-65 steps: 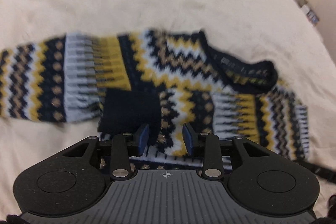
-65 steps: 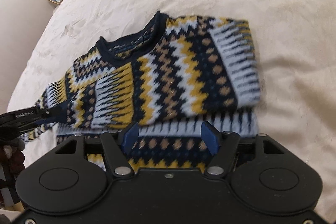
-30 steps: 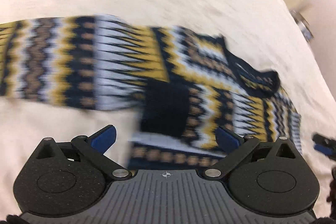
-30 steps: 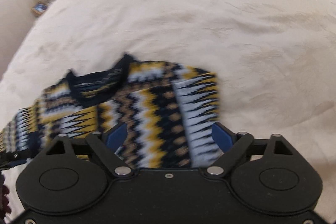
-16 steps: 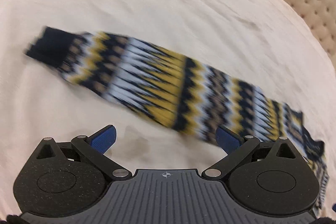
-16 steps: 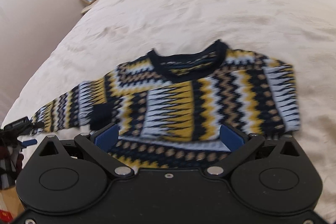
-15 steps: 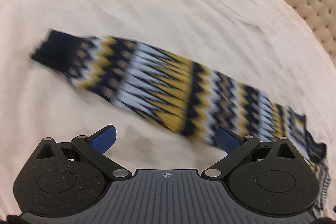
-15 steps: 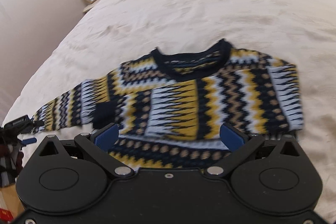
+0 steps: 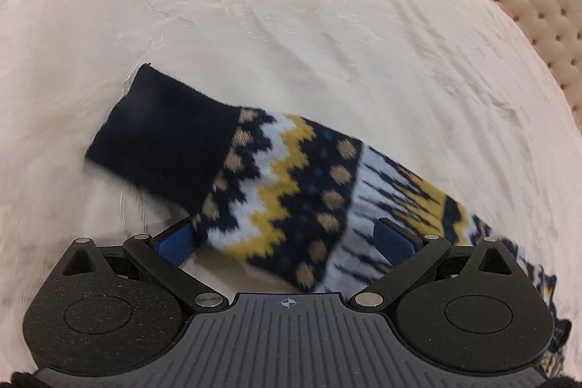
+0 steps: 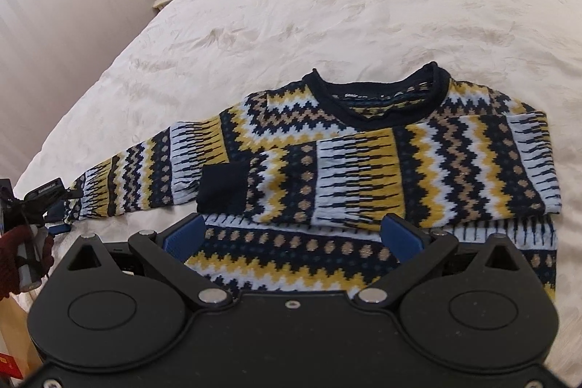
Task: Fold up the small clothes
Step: 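Grasp the dark cuff of the other sleeve with the left gripper, then lift the held sleeve and fold it across the sweater front, release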
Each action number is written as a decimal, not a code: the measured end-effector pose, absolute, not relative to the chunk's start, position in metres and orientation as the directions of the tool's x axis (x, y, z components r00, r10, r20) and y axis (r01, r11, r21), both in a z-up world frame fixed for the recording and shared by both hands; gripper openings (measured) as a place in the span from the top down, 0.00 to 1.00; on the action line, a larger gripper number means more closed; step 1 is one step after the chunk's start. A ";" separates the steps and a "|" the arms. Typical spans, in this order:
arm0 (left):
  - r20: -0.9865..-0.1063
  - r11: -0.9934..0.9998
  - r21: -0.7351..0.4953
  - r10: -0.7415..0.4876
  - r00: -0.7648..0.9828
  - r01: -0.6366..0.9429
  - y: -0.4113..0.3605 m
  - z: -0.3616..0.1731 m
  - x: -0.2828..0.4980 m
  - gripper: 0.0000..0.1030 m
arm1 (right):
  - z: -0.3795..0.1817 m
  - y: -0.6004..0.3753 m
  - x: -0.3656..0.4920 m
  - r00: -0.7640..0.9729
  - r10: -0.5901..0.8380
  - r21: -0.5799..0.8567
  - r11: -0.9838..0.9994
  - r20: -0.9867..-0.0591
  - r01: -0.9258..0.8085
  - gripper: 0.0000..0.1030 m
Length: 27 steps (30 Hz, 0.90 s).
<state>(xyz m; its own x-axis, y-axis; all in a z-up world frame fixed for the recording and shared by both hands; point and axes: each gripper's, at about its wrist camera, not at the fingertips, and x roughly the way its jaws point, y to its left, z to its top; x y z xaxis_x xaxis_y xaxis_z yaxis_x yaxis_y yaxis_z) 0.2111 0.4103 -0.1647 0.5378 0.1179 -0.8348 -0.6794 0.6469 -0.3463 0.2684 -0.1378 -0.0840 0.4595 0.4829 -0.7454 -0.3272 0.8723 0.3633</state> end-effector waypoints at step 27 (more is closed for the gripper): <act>-0.684 0.647 -0.448 0.196 0.703 -0.616 0.416 -0.118 0.189 0.93 | -0.079 -0.077 0.265 0.377 0.515 0.337 0.830 -0.770 -0.445 0.01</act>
